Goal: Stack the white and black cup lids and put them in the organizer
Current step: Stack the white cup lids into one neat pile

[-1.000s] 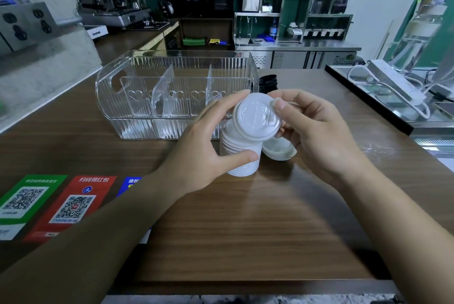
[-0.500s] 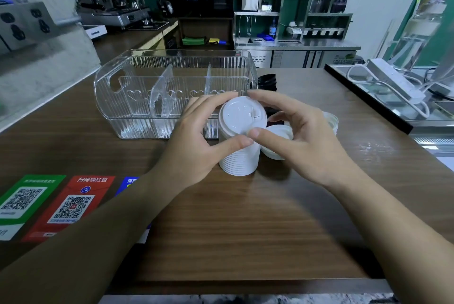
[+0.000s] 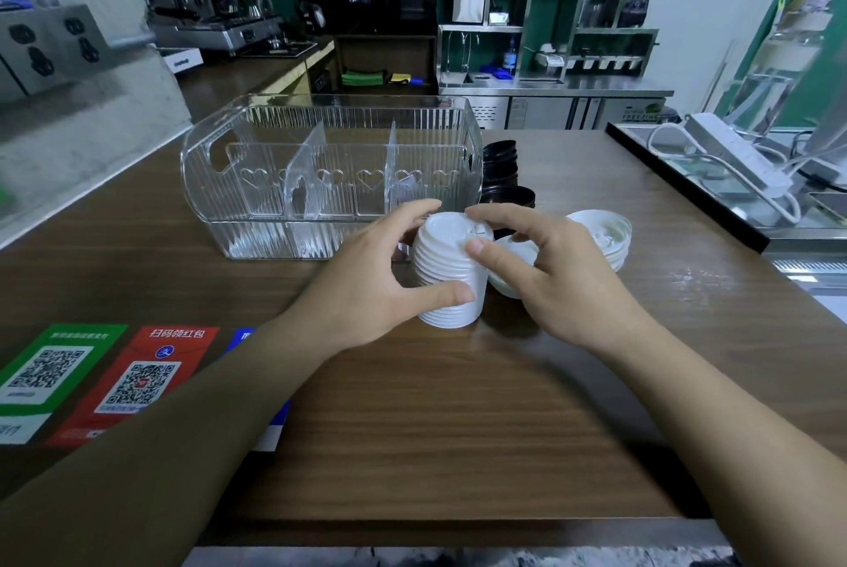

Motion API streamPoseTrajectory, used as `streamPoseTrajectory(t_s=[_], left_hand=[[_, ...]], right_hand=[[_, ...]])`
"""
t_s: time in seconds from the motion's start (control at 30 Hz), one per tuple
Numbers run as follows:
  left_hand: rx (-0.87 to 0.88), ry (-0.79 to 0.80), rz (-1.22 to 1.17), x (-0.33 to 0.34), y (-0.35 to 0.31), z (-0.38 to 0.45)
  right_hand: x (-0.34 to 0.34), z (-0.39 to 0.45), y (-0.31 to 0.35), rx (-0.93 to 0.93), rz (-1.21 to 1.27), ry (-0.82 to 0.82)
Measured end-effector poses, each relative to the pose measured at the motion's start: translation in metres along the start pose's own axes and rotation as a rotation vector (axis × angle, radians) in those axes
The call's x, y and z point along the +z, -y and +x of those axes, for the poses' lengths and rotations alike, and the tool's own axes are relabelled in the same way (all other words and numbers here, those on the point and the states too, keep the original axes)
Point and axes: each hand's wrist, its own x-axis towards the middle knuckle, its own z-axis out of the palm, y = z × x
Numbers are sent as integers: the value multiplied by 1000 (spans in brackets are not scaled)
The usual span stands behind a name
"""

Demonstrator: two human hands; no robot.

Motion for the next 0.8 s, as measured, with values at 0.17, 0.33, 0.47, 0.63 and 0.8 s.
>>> streamPoseTrajectory(t_s=[0.17, 0.33, 0.47, 0.63, 0.8], left_hand=[[-6, 46, -61, 2, 2, 0], [1, 71, -169, 2, 2, 0], [5, 69, -179, 3, 2, 1], [-14, 48, -209, 6, 2, 1], [-6, 43, -208, 9, 0, -1]], right_hand=[[-1, -1, 3, -11, -12, 23], [-3, -1, 3, -19, 22, 84], [-4, 0, 3, -12, 41, 68], [-1, -2, 4, 29, 51, -8], [6, -3, 8, 61, 38, -63]])
